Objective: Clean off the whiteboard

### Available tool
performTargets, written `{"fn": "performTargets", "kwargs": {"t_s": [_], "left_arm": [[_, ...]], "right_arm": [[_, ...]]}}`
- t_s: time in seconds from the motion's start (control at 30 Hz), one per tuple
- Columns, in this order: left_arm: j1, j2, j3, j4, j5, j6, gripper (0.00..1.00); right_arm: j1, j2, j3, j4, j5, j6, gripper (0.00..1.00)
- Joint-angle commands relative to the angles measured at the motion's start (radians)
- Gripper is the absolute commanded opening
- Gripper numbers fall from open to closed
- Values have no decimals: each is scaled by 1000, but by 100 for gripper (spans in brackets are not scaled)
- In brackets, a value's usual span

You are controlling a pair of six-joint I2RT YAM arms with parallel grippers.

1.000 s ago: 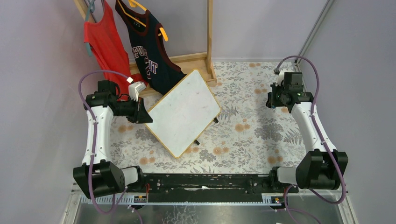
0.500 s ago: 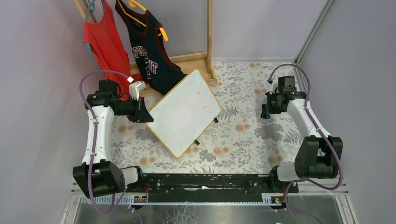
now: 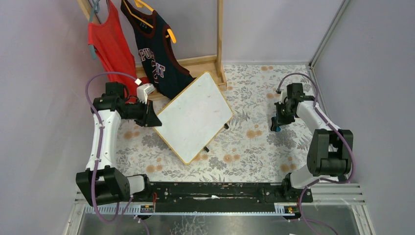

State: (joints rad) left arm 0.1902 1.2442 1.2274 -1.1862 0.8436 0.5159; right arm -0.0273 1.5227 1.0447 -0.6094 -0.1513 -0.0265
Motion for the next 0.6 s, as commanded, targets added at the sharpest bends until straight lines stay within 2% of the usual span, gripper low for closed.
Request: {"fn": "performTargets", "kwargs": {"t_s": [0.0, 0.17, 0.23, 0.43, 0.57], "left_arm": [[-9, 2, -4, 99, -47, 10, 15], [-12, -3, -19, 99, -54, 18, 15], [-11, -6, -22, 99, -51, 19, 16], [-11, -5, -26, 107, -51, 16, 20], [-11, -3, -26, 112, -48, 15, 20]], "right_arm": [[-5, 44, 8, -11, -10, -10, 0], [-5, 83, 16, -3, 11, -12, 4], [-5, 94, 21, -5, 12, -14, 10], [-5, 96, 28, -7, 11, -12, 41], [-5, 96, 27, -10, 9, -12, 45]]}}
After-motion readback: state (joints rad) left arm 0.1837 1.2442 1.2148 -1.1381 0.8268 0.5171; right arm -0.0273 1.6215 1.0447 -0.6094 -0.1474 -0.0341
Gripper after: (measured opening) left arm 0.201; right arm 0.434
